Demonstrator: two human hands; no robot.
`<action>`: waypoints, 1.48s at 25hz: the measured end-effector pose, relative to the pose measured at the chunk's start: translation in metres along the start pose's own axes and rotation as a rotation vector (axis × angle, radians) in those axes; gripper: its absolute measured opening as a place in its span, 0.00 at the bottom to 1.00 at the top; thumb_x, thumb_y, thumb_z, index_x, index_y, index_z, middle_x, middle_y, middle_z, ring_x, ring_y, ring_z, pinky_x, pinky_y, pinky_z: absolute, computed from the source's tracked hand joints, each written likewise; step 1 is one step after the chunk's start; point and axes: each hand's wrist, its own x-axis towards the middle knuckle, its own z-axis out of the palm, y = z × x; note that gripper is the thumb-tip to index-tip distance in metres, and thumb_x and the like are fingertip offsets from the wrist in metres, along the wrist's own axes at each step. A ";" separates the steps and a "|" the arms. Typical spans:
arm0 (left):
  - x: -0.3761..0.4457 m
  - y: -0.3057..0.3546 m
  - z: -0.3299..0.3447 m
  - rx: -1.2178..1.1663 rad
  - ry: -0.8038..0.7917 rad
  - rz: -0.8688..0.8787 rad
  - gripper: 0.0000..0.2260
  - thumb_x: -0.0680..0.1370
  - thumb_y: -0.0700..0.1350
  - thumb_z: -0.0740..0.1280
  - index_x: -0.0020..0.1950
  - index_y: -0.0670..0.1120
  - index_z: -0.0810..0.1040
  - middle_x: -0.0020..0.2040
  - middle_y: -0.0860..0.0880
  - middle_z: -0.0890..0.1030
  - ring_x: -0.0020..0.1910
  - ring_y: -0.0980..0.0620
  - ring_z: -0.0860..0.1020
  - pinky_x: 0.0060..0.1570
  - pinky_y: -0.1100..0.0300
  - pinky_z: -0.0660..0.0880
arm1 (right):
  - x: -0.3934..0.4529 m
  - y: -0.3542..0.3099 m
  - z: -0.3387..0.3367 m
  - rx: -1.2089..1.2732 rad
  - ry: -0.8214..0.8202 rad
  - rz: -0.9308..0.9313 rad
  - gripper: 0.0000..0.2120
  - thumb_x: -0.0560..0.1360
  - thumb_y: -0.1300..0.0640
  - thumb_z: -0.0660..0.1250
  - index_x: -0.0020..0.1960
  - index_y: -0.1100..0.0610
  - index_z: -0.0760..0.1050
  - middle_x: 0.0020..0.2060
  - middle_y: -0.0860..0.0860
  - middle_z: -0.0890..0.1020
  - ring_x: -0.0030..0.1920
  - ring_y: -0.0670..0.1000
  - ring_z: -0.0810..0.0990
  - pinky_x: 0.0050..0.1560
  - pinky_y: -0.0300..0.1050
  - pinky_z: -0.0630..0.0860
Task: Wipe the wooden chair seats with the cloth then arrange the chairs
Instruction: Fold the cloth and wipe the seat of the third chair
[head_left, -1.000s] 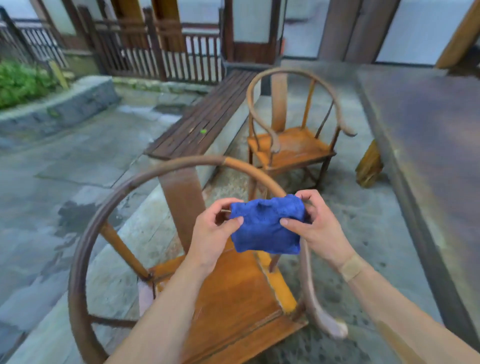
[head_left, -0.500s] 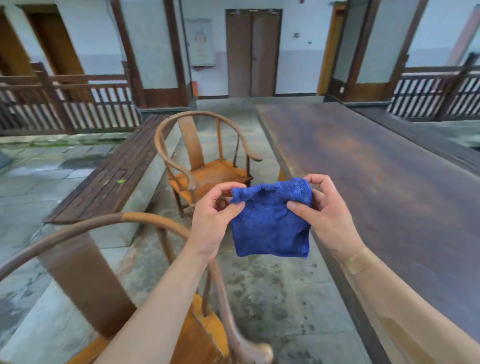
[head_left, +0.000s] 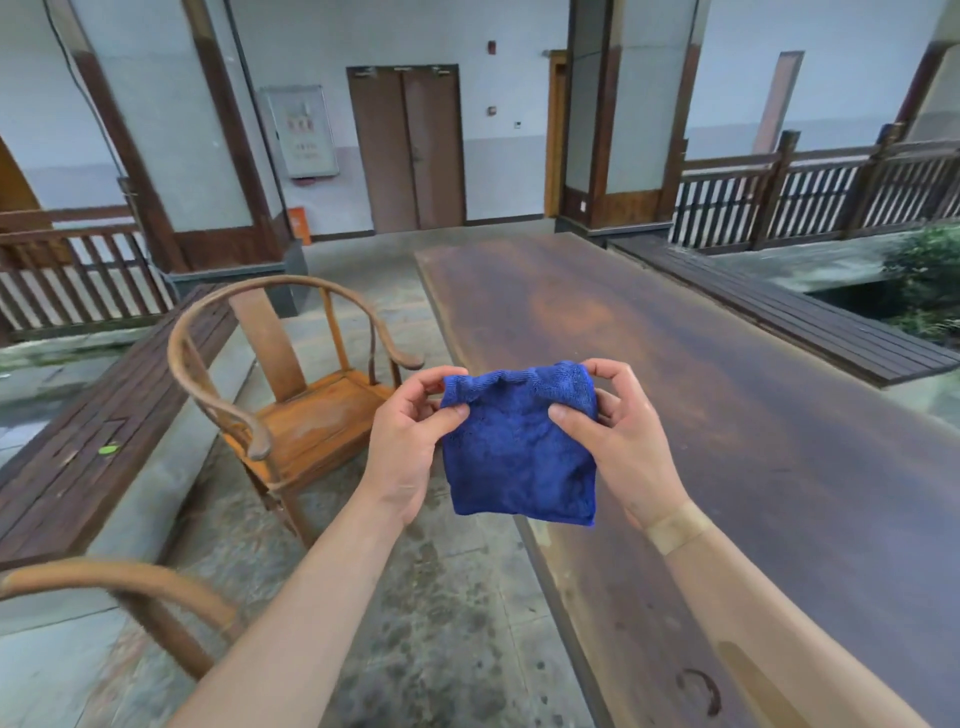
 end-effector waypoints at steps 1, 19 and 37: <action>0.009 -0.005 0.004 -0.001 0.006 -0.002 0.18 0.74 0.25 0.64 0.51 0.46 0.80 0.43 0.54 0.85 0.45 0.58 0.81 0.48 0.66 0.77 | 0.007 0.004 -0.003 -0.003 0.007 0.000 0.17 0.76 0.65 0.72 0.56 0.47 0.72 0.45 0.57 0.85 0.43 0.50 0.82 0.49 0.51 0.81; 0.234 -0.086 -0.167 0.077 0.334 -0.064 0.15 0.73 0.33 0.70 0.52 0.52 0.83 0.52 0.47 0.85 0.54 0.48 0.80 0.57 0.48 0.76 | 0.279 0.115 0.169 0.002 -0.253 0.065 0.18 0.76 0.63 0.71 0.57 0.42 0.75 0.45 0.53 0.87 0.49 0.58 0.84 0.56 0.61 0.80; 0.550 -0.166 -0.406 0.208 0.682 -0.003 0.14 0.70 0.41 0.72 0.50 0.57 0.84 0.54 0.48 0.83 0.58 0.47 0.80 0.65 0.42 0.75 | 0.634 0.271 0.436 0.080 -0.470 0.043 0.21 0.75 0.65 0.72 0.57 0.42 0.75 0.44 0.49 0.87 0.43 0.49 0.83 0.52 0.50 0.81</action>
